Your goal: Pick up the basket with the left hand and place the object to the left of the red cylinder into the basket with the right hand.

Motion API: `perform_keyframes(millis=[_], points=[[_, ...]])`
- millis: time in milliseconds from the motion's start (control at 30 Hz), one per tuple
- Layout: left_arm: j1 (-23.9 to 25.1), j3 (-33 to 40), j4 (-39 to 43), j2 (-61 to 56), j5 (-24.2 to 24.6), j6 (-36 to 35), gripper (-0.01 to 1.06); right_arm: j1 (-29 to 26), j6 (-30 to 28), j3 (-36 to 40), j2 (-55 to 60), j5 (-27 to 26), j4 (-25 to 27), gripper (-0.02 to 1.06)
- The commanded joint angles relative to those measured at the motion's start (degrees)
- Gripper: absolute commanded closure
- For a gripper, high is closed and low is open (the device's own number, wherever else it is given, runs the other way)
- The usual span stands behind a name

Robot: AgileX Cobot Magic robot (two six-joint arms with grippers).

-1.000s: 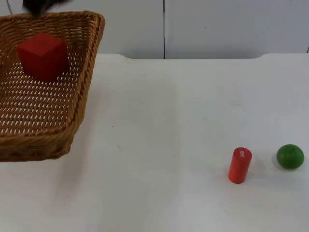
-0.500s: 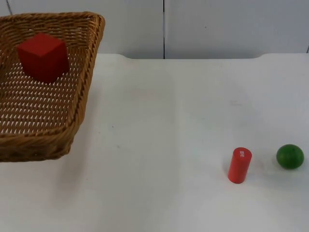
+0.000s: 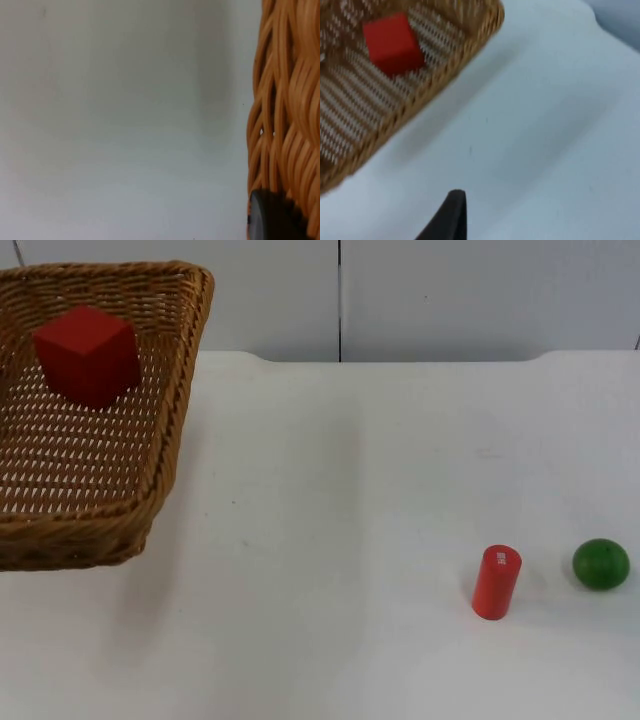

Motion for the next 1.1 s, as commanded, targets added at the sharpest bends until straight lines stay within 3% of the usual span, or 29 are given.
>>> perform_keyframes(millis=[0,200,333,633,1067], points=[[0.05,-0.02,-2.29,-0.94,0.08,0.59,1.05,-0.2,0.11,13.03,-9.18,-4.16,-1.68,-0.01],[0.05,-0.02,-2.27,-0.94,0.19,0.59,1.05,-0.2,3.07,25.53,-19.17,-4.45,-4.26,-0.01],[0.05,-0.02,-2.3,-0.94,0.3,0.59,1.05,-0.2,4.42,34.57,-29.06,-7.32,-4.42,-0.01],[0.05,-0.02,-2.41,-0.94,0.98,0.59,1.05,-0.2,4.72,38.74,-37.17,-8.82,-4.65,-0.01],[-1.87,-0.02,-3.69,2.37,1.04,-0.18,1.05,-0.2,4.58,38.74,-37.87,-10.53,-5.48,-0.01]])
